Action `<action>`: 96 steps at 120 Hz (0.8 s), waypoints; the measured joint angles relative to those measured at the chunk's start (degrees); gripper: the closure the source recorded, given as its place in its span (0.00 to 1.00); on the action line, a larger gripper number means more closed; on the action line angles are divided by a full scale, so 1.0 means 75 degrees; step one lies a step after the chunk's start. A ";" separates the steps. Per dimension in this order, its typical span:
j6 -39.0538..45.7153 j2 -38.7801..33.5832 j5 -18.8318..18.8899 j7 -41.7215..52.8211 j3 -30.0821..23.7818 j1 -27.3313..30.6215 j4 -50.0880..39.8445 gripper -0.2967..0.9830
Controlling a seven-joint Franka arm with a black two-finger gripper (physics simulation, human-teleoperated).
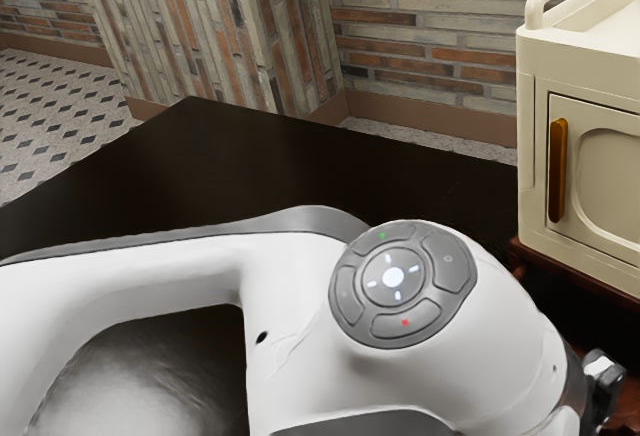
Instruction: Pull the drawer handle with one arm to open the drawer
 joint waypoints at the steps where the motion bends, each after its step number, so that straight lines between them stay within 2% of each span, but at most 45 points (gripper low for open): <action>1: 0.0006 -0.0034 -0.0016 -0.0001 -0.0002 0.0001 -0.0029 0.85; 47: 0.0177 -0.1119 -0.0713 -0.0071 -0.0062 -0.0070 -0.0964 0.85; 80: 0.0217 -0.1378 -0.1001 -0.0108 -0.0068 -0.0122 -0.1170 0.85; 96: 0.0189 -0.1393 -0.1152 -0.0101 -0.0069 -0.0129 -0.1178 0.77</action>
